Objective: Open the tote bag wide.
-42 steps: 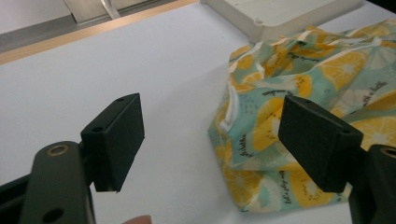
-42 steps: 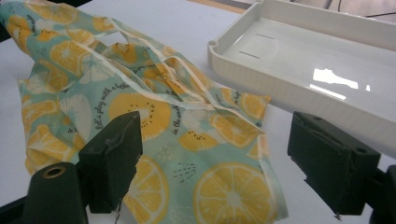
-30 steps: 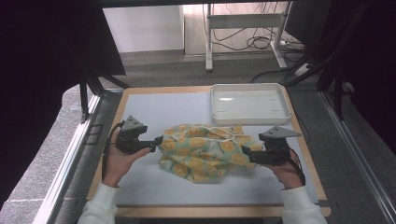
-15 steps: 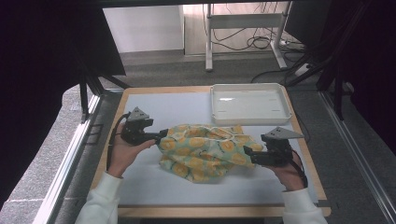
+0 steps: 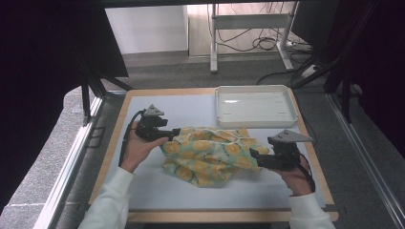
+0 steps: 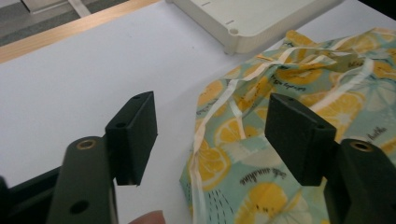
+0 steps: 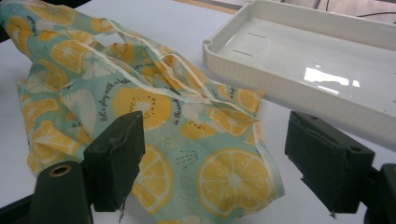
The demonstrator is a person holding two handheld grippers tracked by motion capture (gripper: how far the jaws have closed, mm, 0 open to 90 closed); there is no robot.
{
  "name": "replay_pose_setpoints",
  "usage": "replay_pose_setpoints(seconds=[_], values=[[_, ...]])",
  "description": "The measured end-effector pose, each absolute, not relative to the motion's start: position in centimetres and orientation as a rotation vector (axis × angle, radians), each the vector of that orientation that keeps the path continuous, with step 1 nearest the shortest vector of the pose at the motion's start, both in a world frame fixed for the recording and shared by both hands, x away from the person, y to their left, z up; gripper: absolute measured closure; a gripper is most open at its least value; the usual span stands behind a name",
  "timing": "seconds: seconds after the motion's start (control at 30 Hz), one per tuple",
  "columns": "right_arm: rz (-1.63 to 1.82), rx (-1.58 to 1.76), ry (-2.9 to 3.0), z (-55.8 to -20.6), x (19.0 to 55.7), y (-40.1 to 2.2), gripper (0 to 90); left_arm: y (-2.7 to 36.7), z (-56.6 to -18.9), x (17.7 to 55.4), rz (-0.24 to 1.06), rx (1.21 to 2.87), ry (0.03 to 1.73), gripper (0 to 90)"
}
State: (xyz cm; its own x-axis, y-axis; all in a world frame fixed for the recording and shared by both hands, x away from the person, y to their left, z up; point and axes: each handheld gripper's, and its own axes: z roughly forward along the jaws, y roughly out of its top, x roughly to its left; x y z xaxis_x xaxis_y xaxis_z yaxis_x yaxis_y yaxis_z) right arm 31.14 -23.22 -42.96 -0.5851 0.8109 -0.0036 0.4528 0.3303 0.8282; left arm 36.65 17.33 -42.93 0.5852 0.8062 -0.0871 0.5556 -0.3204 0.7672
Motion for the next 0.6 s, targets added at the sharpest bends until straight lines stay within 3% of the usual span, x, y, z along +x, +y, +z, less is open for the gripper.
replay_pose_setpoints(seconds=[0.6], values=[[1.12, 1.146, 2.18, -43.4, 31.4, -23.0, 20.8, 16.6, -45.2, 39.4, 0.308, 2.088, 1.115, 47.7]])
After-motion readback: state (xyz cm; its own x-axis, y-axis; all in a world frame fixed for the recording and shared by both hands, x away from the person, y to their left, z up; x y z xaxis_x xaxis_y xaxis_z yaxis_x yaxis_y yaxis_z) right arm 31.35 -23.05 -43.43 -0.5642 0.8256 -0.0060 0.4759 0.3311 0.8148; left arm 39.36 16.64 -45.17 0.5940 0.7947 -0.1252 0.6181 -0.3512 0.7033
